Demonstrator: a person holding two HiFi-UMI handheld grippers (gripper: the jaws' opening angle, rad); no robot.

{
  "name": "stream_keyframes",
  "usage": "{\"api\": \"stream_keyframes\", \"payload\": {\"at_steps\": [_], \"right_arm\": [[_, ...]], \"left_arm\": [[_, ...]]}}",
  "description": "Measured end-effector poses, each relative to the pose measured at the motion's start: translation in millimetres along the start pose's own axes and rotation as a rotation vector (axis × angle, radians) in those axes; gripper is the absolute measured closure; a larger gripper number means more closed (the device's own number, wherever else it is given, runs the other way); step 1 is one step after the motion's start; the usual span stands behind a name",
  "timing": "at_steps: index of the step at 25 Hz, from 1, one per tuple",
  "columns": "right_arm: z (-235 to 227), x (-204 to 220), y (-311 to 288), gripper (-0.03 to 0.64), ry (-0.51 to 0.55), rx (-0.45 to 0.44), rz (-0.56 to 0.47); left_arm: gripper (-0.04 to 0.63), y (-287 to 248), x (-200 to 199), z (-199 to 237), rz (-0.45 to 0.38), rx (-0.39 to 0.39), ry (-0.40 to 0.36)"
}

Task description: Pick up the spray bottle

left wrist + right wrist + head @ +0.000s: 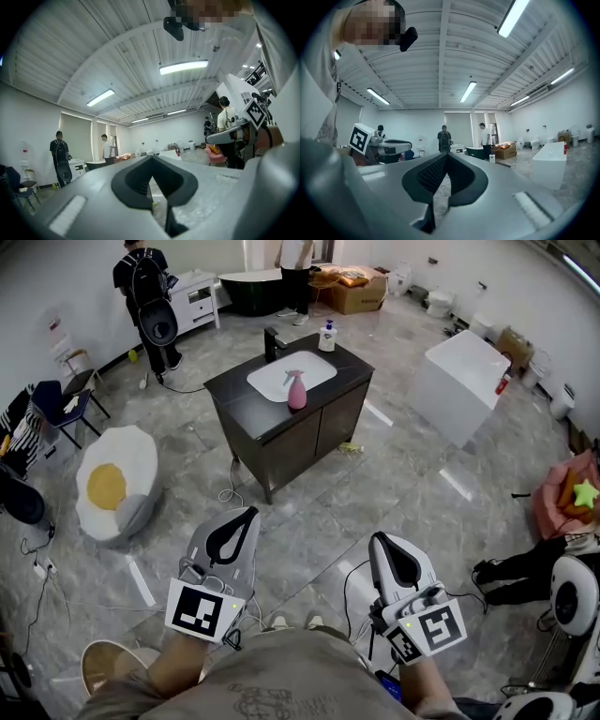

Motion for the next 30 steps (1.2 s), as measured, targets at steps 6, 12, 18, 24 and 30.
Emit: {"api": "stream_keyframes", "payload": {"at_steps": [6, 12, 18, 24, 30], "right_arm": [[-32.2, 3.0, 2.6, 0.588, -0.003, -0.041, -0.005], [-58.5, 15.7, 6.9, 0.588, -0.013, -0.090, -0.009], [-73.2, 30.4, 10.8, 0.588, -0.040, -0.119, 0.005], [-92.2, 43.0, -2.4, 0.588, -0.040, -0.116, 0.017], [-97.6, 53.5, -39.8, 0.588, -0.033, -0.129, 0.030]], "left_arm": [[0.595, -22.3, 1.0, -25.1, 0.015, -0.029, 0.004], [0.594, -33.8, 4.2, -40.7, 0.015, -0.107, 0.019], [0.414, -40.9, 3.1, -47.6, -0.013, -0.167, 0.016], [0.363, -56.2, 8.1, -36.8, -0.011, -0.204, 0.005], [0.357, -87.3, 21.7, -13.0, 0.015, -0.178, 0.015]]}}
Point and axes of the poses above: the fingertips, and each gripper's own axes: y backward along the fingers, z to its left, x out of its underside, the point moved 2 cm from there along y, backward along the fingers, and after that the axes turned 12 degrees about y, right-handed, at the moved point
